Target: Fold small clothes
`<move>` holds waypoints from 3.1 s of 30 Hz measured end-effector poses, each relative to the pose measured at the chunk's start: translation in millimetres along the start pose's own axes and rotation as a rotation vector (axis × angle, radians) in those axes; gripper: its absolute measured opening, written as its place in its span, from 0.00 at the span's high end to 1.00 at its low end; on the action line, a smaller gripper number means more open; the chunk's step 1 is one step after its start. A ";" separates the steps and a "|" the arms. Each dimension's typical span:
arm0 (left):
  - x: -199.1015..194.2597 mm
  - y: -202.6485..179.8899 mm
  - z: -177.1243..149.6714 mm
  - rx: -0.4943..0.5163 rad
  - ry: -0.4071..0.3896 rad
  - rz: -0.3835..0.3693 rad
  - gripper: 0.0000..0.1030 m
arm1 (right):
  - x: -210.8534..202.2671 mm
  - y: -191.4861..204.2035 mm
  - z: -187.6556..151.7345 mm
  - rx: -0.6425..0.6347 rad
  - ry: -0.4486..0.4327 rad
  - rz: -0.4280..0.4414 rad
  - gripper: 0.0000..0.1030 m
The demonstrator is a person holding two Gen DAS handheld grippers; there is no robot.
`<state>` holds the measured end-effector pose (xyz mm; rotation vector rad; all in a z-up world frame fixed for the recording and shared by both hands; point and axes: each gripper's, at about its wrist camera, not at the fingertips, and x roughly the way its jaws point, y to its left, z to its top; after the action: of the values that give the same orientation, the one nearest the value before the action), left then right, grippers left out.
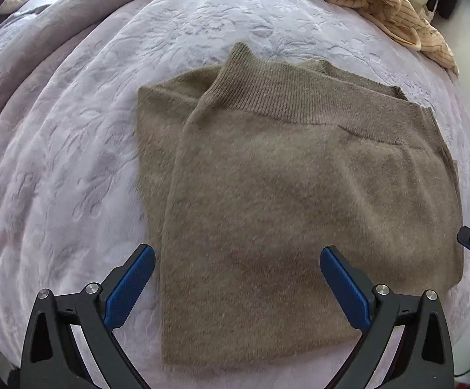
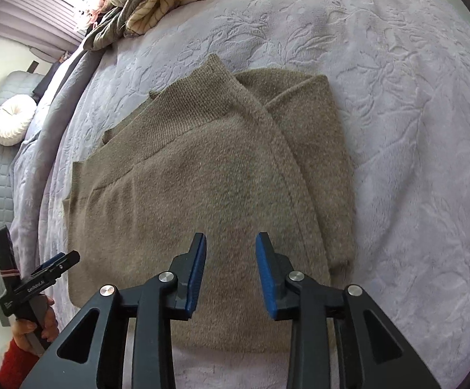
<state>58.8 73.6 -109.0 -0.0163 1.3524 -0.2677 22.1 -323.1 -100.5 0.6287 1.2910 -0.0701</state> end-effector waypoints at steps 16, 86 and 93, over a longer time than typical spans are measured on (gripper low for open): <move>-7.2 91.5 -95.2 -0.492 0.108 -0.257 0.01 | -0.1 -27.0 -85.7 0.213 0.071 0.126 0.57; -47.5 205.8 -150.8 -0.470 -0.030 -0.006 0.16 | 143.9 271.9 -136.2 -0.278 0.322 0.205 0.91; -49.0 208.7 -152.0 -0.483 -0.023 -0.009 0.16 | 144.3 195.2 -150.1 0.146 0.337 0.392 0.34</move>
<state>-59.4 307.3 -130.2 -0.4271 1.3671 0.0566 10.3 -47.8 -174.6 1.0425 1.4694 0.2770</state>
